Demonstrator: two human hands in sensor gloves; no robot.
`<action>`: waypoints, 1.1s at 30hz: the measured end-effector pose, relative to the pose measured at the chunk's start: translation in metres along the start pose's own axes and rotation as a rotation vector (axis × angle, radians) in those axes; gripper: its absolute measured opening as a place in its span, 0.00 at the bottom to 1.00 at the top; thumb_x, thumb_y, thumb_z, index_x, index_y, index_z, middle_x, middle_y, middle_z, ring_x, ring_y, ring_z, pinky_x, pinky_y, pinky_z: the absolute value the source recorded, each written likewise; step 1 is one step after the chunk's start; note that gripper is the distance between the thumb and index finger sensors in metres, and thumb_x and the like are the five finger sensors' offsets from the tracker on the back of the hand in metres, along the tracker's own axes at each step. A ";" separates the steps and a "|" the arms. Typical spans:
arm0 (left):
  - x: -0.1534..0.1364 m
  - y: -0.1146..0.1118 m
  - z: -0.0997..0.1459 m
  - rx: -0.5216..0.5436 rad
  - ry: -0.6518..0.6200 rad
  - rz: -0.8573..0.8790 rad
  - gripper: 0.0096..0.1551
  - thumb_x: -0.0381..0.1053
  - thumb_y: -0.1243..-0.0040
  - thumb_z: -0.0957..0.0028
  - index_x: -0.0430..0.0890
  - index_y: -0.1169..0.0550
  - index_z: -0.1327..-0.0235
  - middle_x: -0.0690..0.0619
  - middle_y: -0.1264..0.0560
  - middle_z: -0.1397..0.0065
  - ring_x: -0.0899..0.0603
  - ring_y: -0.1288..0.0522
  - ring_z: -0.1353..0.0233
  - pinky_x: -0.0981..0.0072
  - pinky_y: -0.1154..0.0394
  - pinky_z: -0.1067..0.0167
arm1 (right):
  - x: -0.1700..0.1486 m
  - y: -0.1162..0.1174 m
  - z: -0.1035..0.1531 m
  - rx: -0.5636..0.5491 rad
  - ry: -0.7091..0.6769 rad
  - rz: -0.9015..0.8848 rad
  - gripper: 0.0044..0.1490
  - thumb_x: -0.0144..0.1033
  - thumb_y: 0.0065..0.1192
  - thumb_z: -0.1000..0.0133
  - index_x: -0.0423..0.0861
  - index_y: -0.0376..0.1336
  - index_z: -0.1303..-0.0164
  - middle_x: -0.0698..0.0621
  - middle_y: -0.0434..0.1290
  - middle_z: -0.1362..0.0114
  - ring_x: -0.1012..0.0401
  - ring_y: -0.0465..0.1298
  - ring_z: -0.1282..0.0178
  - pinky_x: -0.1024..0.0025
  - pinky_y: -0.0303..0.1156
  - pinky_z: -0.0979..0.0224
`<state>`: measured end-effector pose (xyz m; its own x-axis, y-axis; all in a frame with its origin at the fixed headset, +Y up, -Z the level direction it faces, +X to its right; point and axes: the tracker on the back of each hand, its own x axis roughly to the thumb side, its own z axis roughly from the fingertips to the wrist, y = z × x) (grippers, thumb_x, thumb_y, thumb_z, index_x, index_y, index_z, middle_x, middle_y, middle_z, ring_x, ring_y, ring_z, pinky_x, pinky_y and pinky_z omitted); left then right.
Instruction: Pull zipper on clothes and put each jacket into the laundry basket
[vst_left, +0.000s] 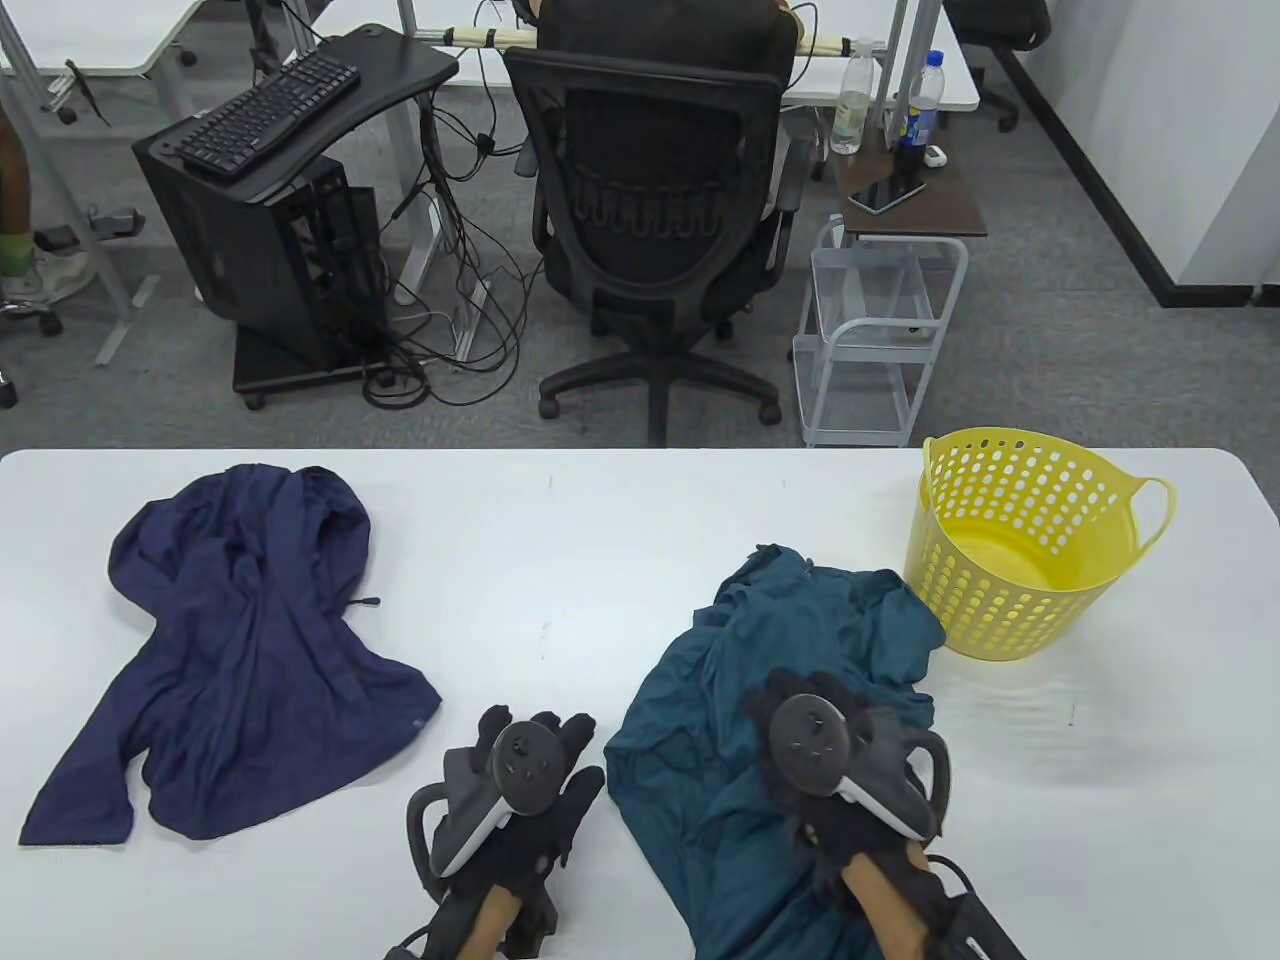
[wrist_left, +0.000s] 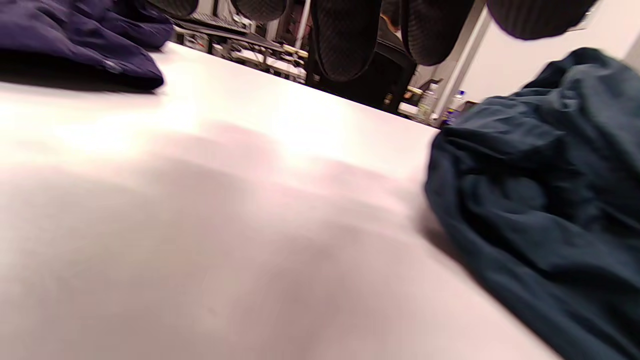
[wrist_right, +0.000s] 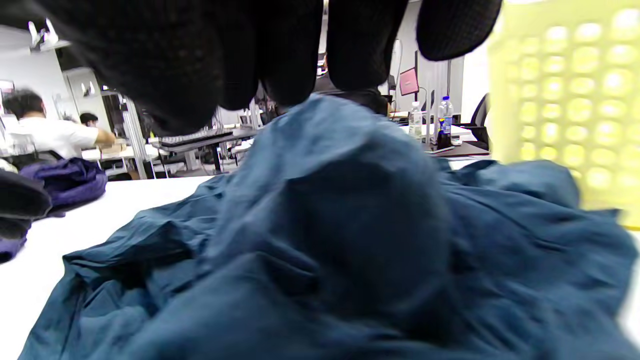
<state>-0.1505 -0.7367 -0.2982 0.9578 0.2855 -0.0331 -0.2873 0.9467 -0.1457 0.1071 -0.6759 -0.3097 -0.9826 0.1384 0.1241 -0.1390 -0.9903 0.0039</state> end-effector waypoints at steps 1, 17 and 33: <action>-0.001 -0.001 -0.001 0.012 0.021 -0.023 0.36 0.70 0.47 0.57 0.69 0.31 0.30 0.60 0.33 0.17 0.35 0.47 0.16 0.32 0.45 0.28 | 0.013 0.008 -0.010 0.026 0.013 0.050 0.42 0.51 0.74 0.48 0.59 0.60 0.22 0.57 0.57 0.11 0.49 0.56 0.12 0.38 0.55 0.20; 0.002 0.002 0.002 0.045 -0.043 0.014 0.40 0.75 0.49 0.60 0.69 0.31 0.29 0.62 0.30 0.18 0.37 0.41 0.17 0.33 0.40 0.28 | 0.032 0.054 -0.032 -0.214 -0.018 -0.039 0.27 0.55 0.62 0.46 0.64 0.72 0.36 0.65 0.65 0.15 0.49 0.55 0.12 0.38 0.54 0.20; -0.009 -0.008 -0.018 0.152 -0.002 0.462 0.29 0.57 0.48 0.50 0.65 0.30 0.32 0.67 0.25 0.35 0.50 0.20 0.31 0.45 0.28 0.31 | 0.044 0.072 0.010 -0.206 -0.151 -0.002 0.26 0.57 0.67 0.49 0.61 0.76 0.42 0.60 0.83 0.31 0.52 0.81 0.31 0.42 0.66 0.25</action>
<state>-0.1568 -0.7498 -0.3145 0.7295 0.6815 -0.0584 -0.6811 0.7316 0.0302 0.0546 -0.7415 -0.2942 -0.9550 0.1213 0.2707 -0.1781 -0.9643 -0.1962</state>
